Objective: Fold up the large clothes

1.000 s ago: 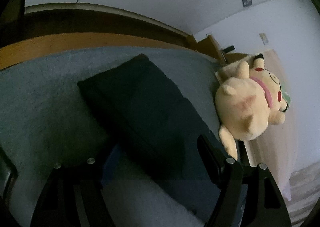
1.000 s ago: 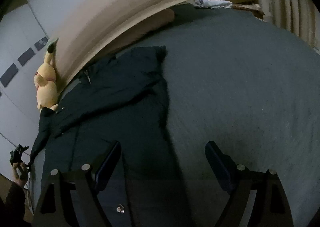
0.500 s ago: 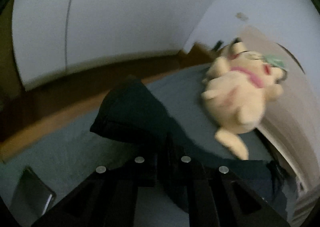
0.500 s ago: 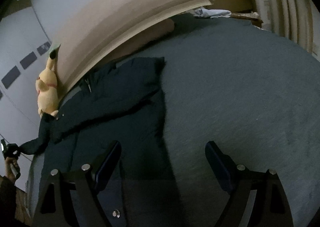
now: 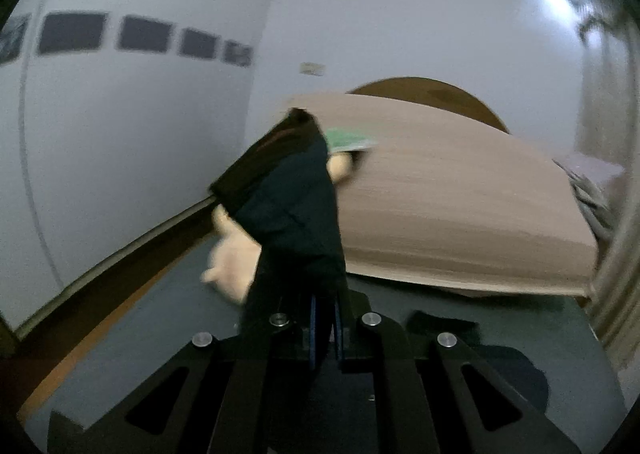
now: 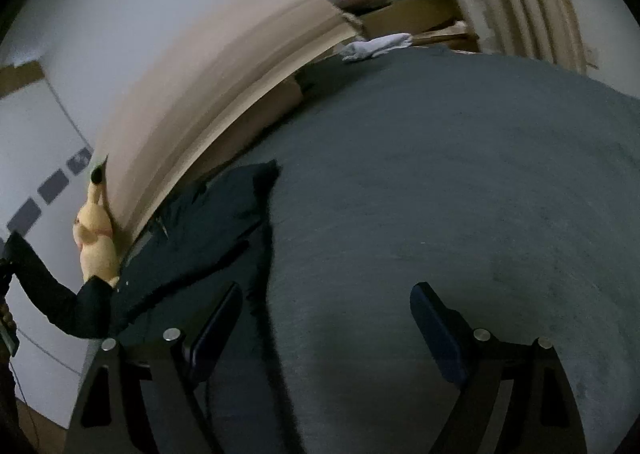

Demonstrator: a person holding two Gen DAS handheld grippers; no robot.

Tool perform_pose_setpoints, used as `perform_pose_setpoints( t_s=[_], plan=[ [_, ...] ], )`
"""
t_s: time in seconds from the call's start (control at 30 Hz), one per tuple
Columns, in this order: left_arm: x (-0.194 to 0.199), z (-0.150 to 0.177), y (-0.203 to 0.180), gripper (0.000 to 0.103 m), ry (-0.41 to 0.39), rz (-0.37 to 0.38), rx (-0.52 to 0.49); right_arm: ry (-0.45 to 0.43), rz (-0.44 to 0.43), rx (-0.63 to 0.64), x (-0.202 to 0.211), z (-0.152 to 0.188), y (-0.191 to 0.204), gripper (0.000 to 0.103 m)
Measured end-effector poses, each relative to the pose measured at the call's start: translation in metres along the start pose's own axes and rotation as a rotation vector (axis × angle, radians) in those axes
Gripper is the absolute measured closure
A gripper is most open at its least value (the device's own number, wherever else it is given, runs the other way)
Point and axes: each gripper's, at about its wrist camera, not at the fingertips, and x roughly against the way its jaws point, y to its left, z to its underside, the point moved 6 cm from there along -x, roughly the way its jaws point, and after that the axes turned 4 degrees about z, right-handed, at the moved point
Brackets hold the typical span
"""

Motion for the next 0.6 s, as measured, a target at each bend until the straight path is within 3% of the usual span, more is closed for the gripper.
perform_pose_setpoints(
  t_s=[0.13,0.37,0.6],
  plan=[
    [-0.009,0.009,-0.071,0.097,0.025,0.078,-0.064,-0.01,-0.021,-0.049,-0.002,0.001,-0.013,0.015],
    [-0.043,0.065,-0.184,0.097,0.119,0.165,-0.184,-0.018,-0.056,-0.114,-0.009,0.004,-0.028,0.015],
    [-0.078,0.139,-0.249,0.096,0.239,0.193,-0.28,-0.019,-0.081,-0.12,-0.019,0.008,-0.035,0.015]
  ],
)
